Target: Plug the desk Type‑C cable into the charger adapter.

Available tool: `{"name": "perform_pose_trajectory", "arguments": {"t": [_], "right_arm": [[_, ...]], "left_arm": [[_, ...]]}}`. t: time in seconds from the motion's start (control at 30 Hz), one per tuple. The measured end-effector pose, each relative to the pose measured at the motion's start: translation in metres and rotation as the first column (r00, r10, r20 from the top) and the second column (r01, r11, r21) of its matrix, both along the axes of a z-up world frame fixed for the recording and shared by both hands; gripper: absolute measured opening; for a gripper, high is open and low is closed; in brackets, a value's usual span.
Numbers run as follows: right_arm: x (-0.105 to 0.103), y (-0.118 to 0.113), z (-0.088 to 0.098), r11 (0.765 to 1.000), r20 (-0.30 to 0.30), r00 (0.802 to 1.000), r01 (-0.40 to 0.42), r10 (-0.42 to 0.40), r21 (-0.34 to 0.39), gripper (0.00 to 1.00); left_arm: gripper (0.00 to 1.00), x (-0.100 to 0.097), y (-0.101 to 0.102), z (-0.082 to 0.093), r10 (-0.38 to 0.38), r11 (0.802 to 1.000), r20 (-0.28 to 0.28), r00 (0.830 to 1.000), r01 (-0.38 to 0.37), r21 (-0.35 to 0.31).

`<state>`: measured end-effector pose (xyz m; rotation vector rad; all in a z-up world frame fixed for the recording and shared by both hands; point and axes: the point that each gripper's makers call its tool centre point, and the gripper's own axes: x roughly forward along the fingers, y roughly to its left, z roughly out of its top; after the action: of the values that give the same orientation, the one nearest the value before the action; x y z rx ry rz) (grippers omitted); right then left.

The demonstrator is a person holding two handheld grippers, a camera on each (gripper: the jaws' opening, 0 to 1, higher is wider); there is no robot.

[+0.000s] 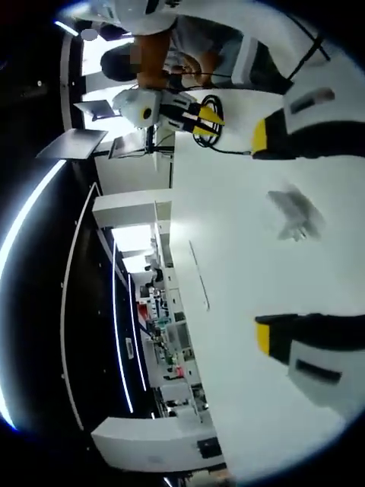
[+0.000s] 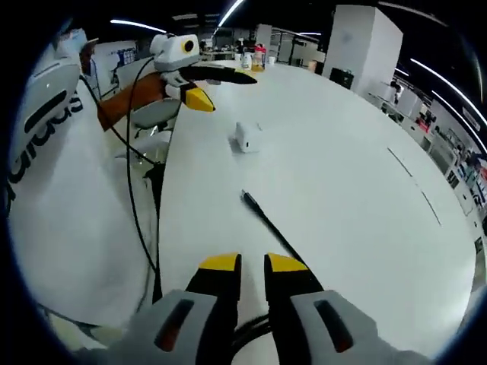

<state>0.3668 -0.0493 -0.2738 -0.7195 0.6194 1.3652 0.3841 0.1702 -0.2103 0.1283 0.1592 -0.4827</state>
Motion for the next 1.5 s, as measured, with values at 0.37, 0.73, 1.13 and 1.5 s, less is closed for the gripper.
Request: {"name": "perform_pose_trajectory", "arguments": {"t": [0.37,0.73,1.13,1.5], "right_arm": [[0.008,0.024,-0.005,0.984,0.080,0.984,-0.152,0.159,-0.091,0.12],[0.011,0.042,-0.012,0.965,0.084,0.967,-0.227,0.239,-0.134,0.12],[0.014,0.051,-0.018,0.938,0.088,0.945,-0.296,0.315,-0.180,0.10],[0.012,0.057,-0.023,0.913,0.064,0.929,-0.344,0.366,-0.219,0.06]], "left_arm": [[0.77,0.013,-0.014,-0.019,-0.123,0.978,-0.113,0.986,0.140,0.155],[0.72,0.022,-0.018,-0.030,-0.181,0.951,-0.194,0.964,0.222,0.214],[0.53,0.020,-0.032,-0.044,-0.279,0.907,-0.299,0.912,0.353,0.229],[0.40,0.023,-0.041,-0.055,-0.336,0.862,-0.400,0.853,0.449,0.235]]}}
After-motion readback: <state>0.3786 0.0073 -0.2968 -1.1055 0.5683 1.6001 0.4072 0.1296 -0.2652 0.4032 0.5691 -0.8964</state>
